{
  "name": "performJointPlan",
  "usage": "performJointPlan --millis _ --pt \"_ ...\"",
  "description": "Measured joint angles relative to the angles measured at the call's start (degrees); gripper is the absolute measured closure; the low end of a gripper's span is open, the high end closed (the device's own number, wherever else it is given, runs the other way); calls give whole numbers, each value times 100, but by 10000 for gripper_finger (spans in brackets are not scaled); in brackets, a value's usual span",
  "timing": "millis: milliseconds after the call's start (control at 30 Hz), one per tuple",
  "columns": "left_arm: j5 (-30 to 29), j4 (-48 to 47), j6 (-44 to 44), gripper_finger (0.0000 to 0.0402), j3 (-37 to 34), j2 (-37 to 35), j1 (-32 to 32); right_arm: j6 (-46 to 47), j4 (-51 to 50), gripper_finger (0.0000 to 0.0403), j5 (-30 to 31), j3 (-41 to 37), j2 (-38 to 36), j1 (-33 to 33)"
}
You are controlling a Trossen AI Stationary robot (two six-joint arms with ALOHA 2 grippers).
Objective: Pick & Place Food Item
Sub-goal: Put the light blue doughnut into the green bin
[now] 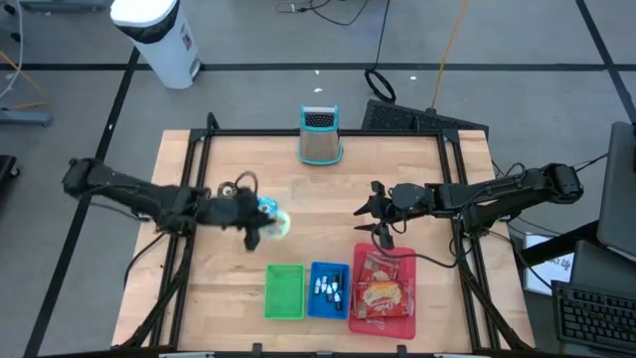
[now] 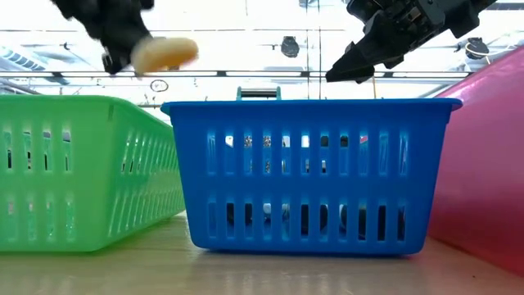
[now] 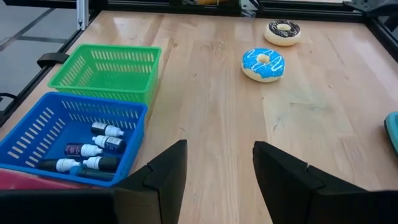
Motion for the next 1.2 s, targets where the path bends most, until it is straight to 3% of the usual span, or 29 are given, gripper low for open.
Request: performJointPlan --millis 200,400,600,767,933,1200 --pt "-1140 -733 -154 394 1140 854 -1721 146 38 232 4 0 0 -2" --pt "-1470 -2080 -72 394 2643 2511 -2470 149 139 232 2 0 0 -1" --pt "-1115 -3918 -1231 394 3937 4154 -2562 150 161 232 2 0 0 0" --pt "-514 -4462 -1681 386 4490 5028 -2476 150 212 232 -9 0 0 -1" --pt "8 -4677 -1825 388 4547 5380 -2456 170 212 232 -15 0 0 3" --pt "-13 -5038 -2302 385 4547 5386 -2428 198 209 232 -20 0 0 9"
